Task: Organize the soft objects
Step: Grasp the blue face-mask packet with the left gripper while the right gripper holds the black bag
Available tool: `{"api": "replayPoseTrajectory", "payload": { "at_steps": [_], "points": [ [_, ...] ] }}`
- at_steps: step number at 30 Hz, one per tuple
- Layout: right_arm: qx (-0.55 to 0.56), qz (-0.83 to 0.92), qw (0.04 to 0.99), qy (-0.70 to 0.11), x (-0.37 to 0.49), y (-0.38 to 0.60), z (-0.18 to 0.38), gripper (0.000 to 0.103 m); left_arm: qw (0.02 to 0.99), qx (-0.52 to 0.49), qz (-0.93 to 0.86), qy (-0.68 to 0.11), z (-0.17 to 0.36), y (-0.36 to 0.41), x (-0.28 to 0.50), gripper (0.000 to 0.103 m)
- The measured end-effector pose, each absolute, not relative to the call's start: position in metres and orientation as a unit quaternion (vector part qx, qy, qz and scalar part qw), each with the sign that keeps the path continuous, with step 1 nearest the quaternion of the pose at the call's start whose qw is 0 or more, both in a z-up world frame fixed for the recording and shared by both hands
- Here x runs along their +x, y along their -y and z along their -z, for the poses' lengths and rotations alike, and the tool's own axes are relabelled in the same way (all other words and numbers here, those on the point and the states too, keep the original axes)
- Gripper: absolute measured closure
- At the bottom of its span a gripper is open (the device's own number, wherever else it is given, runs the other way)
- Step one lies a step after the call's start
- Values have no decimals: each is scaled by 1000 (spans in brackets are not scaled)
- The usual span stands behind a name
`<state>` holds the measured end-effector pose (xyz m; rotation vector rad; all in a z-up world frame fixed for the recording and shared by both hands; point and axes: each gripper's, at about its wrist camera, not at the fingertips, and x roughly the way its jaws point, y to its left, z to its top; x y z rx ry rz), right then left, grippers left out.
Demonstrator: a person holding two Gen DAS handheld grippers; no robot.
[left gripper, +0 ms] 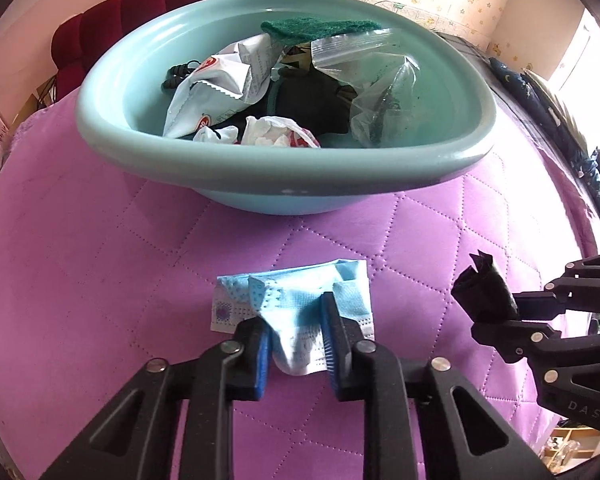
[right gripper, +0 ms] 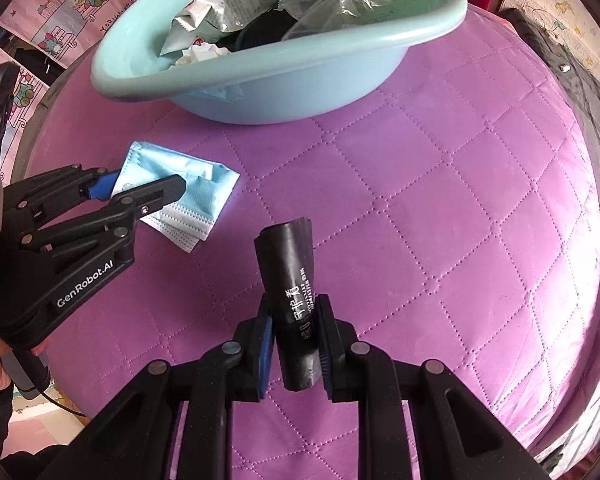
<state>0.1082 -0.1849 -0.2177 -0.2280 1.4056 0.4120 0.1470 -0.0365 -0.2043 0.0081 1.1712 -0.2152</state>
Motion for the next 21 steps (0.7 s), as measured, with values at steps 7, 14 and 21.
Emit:
{"api": "replayPoseTrajectory", "payload": {
  "at_steps": [7,14,21],
  "points": [
    [-103,-197,744,-630,99,189,205,83,830,-16,113,-546,188,36,138,97],
    [-109,-204,751,-619,86,194,197,83,836,-5,105,-538,172,36,119,97],
    [-105,-209,760,-606,76,202,185,83,839,7,102,-534,158,32,104,97]
  ]
}}
